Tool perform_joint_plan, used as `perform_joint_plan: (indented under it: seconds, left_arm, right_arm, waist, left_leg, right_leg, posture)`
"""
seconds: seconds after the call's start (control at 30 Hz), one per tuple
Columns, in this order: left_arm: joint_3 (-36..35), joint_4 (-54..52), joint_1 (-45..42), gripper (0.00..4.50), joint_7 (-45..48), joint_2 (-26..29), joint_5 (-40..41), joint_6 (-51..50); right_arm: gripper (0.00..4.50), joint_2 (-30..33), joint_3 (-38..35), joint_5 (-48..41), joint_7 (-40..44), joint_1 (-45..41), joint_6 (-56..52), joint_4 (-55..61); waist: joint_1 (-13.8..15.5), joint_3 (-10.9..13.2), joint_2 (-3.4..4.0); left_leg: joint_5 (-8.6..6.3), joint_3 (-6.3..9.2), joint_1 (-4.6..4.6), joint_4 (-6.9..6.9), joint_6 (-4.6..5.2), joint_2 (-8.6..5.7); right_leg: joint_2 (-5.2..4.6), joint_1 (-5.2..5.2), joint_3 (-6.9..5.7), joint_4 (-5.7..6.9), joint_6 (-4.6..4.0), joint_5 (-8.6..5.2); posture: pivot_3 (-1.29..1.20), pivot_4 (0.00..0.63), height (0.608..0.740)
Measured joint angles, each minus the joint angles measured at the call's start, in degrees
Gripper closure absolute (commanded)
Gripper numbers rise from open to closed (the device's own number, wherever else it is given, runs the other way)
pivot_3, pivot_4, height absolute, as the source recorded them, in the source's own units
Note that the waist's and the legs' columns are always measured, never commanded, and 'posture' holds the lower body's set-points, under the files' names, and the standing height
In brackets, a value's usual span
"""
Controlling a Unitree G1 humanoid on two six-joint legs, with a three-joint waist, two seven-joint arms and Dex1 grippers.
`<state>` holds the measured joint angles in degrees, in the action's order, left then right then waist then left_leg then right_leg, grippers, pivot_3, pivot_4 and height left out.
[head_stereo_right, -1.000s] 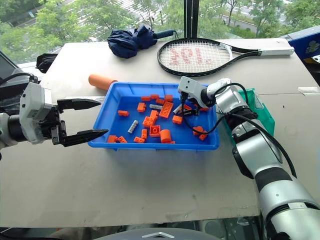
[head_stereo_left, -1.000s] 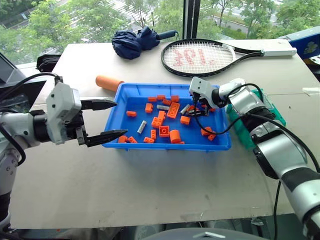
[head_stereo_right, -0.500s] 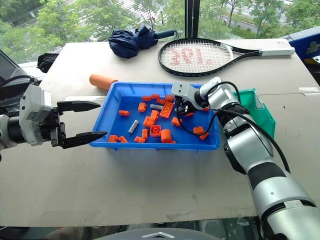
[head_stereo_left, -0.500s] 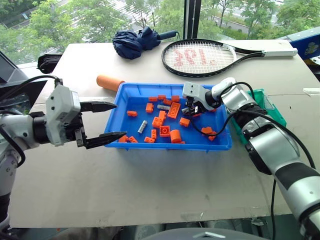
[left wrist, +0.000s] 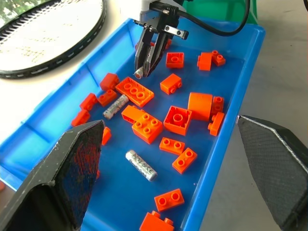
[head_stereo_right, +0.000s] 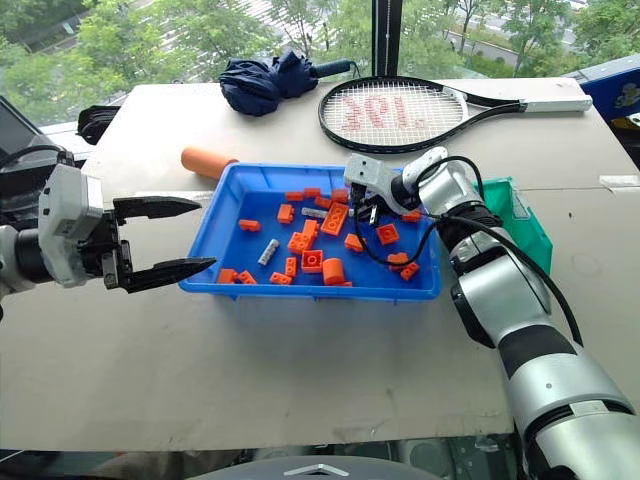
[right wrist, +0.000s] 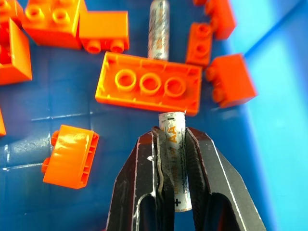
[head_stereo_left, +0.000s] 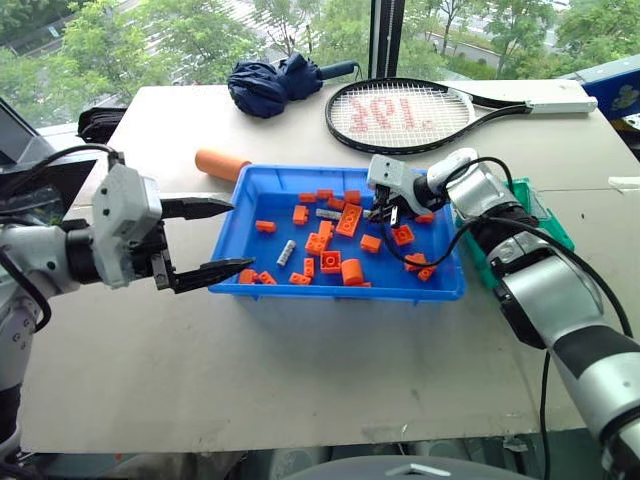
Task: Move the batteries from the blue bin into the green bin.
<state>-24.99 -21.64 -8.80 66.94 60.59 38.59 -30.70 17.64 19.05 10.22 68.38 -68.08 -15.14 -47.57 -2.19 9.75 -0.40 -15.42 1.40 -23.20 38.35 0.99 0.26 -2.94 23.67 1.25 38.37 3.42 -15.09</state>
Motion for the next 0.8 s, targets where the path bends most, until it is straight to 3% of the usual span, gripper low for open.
perform_joint_plan:
  seconds: [0.3,0.6,0.8]
  left_arm:
    - [9.32,1.42,-12.42,0.00,-2.32,-5.18,2.28,-1.12]
    - [19.28,5.56,-25.57,0.00,-1.03,-12.71,3.18,-1.69]
    - [24.29,10.25,-32.06,0.00,2.38,-16.00,1.92,-1.28]
  right_arm:
    - [4.47,13.06,-10.44,-8.09,-2.87,15.55,-28.60,45.89]
    - [4.47,25.27,-24.78,-12.75,-12.21,28.81,-45.79,64.19]
    - [4.47,28.12,-29.74,-14.82,-16.08,39.05,-48.75,67.28]
  waist:
    - [0.32,-0.01,-0.01]
    - [1.27,-0.02,-0.03]
    - [1.76,-0.01,-0.03]
  left_leg:
    - [-0.01,0.09,-0.62,0.28,0.04,-0.10]
    - [-0.14,-0.01,-0.61,0.63,0.29,-0.12]
    - [-0.15,0.08,-0.61,0.81,0.32,-0.12]
  right_leg:
    - [-0.05,0.60,-0.11,0.41,0.01,0.00]
    - [0.16,0.54,0.00,0.49,0.01,0.00]
    - [0.15,0.33,-0.07,0.44,0.02,0.00]
  posture:
    - [0.00,0.150,0.740]
    - [0.00,0.150,0.740]
    - [0.00,0.150,0.740]
